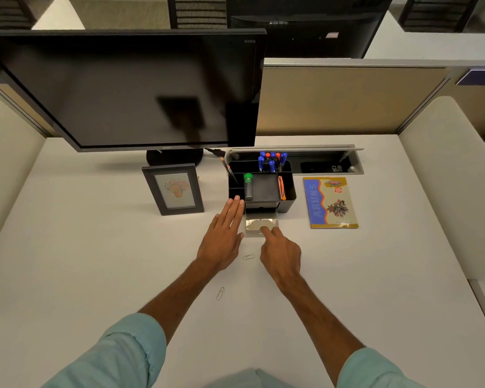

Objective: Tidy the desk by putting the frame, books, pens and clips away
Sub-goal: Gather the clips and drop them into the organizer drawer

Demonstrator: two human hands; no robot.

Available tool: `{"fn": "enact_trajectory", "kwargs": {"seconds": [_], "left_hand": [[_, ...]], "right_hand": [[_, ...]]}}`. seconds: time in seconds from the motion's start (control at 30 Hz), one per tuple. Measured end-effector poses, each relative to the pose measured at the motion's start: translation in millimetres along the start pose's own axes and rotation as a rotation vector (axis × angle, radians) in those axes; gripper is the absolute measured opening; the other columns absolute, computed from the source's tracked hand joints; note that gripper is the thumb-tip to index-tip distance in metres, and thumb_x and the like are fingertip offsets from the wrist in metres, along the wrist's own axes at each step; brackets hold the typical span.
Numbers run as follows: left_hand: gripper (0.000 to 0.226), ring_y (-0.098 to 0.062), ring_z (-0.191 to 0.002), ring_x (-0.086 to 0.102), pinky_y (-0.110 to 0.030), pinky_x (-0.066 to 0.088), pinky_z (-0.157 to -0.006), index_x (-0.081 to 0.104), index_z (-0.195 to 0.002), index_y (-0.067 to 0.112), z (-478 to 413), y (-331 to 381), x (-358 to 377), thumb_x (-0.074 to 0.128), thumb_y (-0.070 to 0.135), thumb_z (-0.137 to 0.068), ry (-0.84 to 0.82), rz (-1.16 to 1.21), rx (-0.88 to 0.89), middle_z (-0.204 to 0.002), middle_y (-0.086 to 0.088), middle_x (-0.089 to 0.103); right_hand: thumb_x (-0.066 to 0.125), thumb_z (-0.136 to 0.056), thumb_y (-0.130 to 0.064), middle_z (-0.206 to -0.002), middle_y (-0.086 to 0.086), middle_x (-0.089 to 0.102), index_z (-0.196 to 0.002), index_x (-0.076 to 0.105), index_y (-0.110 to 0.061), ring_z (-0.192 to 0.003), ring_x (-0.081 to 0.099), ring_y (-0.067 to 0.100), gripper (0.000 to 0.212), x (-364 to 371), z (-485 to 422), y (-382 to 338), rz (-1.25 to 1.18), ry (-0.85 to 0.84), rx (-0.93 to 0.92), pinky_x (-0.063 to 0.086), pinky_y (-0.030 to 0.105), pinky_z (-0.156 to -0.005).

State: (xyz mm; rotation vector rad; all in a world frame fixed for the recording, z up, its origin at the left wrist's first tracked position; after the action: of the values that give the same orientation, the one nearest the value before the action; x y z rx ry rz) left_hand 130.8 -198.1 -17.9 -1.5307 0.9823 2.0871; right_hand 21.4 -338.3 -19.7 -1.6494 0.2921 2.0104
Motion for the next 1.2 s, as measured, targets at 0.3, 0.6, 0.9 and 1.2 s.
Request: {"fn": "enact_trajectory", "kwargs": {"seconds": [0.3,0.6,0.9,1.2], "left_hand": [[0.078,-0.018,-0.16,-0.022,-0.048,0.003,-0.133,-0.014,-0.166,0.023,3,3,-2,0.038,0.039,-0.111,0.055,0.011,0.001,-0.172,0.002,-0.026],[0.024,-0.014,-0.117,0.053,-0.03,0.043,-0.103,0.058,-0.126,0.027,58,7,38,0.053,0.038,-0.106,0.168,0.195,-0.174,-0.13,0.007,0.061],[0.025,-0.014,-0.119,0.05,-0.029,0.041,-0.105,0.058,-0.128,0.028,46,24,44,0.05,0.041,-0.108,0.045,0.118,-0.158,-0.13,0.008,0.059],[0.017,-0.018,-0.111,0.054,-0.032,0.047,-0.098,0.06,-0.121,0.018,37,32,38,0.055,0.027,-0.108,-0.024,0.128,-0.189,-0.122,0.0,0.062]], "right_hand": [[0.06,-0.105,-0.028,-0.146,0.004,0.058,-0.155,0.047,-0.025,-0.108,0.071,0.022,0.052,-1,4,0,-0.136,0.088,0.026,0.059,0.033,-0.088],[0.058,-0.104,-0.025,-0.114,0.001,0.068,-0.147,0.059,-0.022,-0.083,0.069,0.019,0.043,0,24,19,-0.267,0.202,0.089,0.06,0.032,-0.068],[0.054,-0.104,-0.021,-0.117,-0.004,0.069,-0.142,0.062,-0.028,-0.093,0.07,0.017,0.039,13,54,32,-0.289,0.141,0.097,0.058,0.029,-0.073],[0.054,-0.107,-0.025,-0.133,-0.003,0.067,-0.147,0.057,-0.026,-0.111,0.069,0.016,0.041,20,63,42,-0.334,0.075,0.05,0.058,0.027,-0.094]]}}
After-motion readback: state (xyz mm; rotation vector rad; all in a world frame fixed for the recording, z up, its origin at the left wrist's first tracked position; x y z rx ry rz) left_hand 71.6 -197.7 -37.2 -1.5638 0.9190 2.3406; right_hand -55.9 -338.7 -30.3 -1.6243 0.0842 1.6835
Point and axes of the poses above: each hand's wrist, its own z-axis away from the middle knuckle, its own x-axis out of the palm, y = z × x, the point moved 1 cm from there along -z, towards the middle knuckle
